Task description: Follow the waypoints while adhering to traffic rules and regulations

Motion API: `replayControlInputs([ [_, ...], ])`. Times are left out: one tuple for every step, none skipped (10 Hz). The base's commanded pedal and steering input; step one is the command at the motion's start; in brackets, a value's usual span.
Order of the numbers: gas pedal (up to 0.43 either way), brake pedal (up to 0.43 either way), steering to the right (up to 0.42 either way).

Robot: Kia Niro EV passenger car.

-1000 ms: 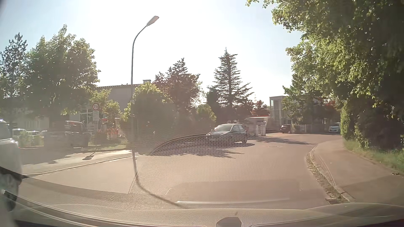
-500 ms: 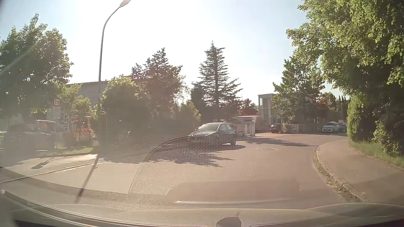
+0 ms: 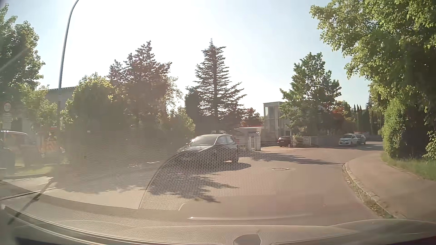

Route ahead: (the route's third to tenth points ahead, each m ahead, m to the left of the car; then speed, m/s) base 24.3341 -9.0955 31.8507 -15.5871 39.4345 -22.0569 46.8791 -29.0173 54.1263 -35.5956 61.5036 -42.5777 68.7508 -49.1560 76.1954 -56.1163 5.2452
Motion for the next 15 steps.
replayControlInputs([
  [0.039, 0.000, 0.118],
  [0.079, 0.000, 0.114],
  [0.130, 0.000, 0.111],
  [0.130, 0.000, 0.112],
  [0.130, 0.000, 0.112],
  [0.130, 0.000, 0.112],
  [0.130, 0.000, 0.111],
  [0.118, 0.000, 0.113],
  [0.110, 0.000, 0.117],
  [0.110, 0.000, 0.121],
  [0.110, 0.000, 0.128],
  [0.110, 0.000, 0.132],
  [0.110, 0.000, 0.136],
  [0.110, 0.000, 0.143],
  [0.110, 0.000, 0.149],
])
